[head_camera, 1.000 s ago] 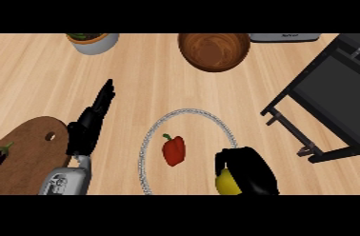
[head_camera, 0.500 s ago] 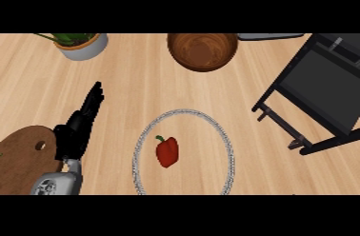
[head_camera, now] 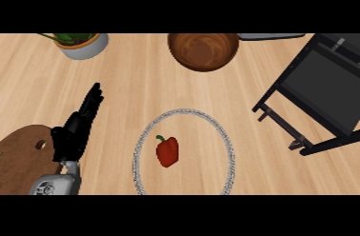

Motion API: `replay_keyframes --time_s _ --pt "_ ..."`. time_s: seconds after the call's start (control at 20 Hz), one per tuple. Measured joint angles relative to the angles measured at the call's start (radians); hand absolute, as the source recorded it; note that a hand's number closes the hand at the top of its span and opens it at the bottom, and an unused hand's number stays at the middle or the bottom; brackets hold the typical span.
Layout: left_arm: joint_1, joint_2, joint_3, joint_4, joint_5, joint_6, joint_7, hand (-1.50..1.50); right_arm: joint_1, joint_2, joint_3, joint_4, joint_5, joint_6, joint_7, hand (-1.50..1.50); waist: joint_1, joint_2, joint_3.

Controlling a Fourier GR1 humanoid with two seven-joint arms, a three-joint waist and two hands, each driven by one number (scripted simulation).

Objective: Pick the lemon from the placemat and place it in the tiered shelf

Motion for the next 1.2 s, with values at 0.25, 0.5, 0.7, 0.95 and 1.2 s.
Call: replay_keyframes --time_s 0.25,0.5,0.7,0.95,1.2 --pt "-0.013 -0.009 -0.012 0.008 -0.008 0.001 0.001 0.00 0.064 0.002 -0.304 -0.045 -0.229 0.025 -0.032 1.50 0.016 0.004 -0.002" --pt "-0.019 -0.016 -0.026 0.009 -0.012 -0.005 -0.001 0.00 0.077 0.022 -0.582 -0.015 -0.408 0.070 -0.032 1.50 0.034 0.006 -0.003" --pt "-0.034 -0.021 -0.035 0.017 -0.018 -0.007 0.000 0.00 0.019 -0.016 -0.780 0.043 -0.575 0.110 0.034 1.50 0.054 0.010 -0.003" --pt "-0.040 -0.026 -0.039 0.026 -0.018 -0.014 -0.007 0.00 -0.071 -0.095 -0.948 0.107 -0.783 0.156 0.180 1.50 0.070 0.013 -0.003" --pt "-0.049 -0.018 -0.036 0.028 -0.013 -0.031 -0.010 0.00 -0.191 -0.206 -1.026 0.175 -0.884 0.125 0.345 1.50 0.084 0.015 -0.003"
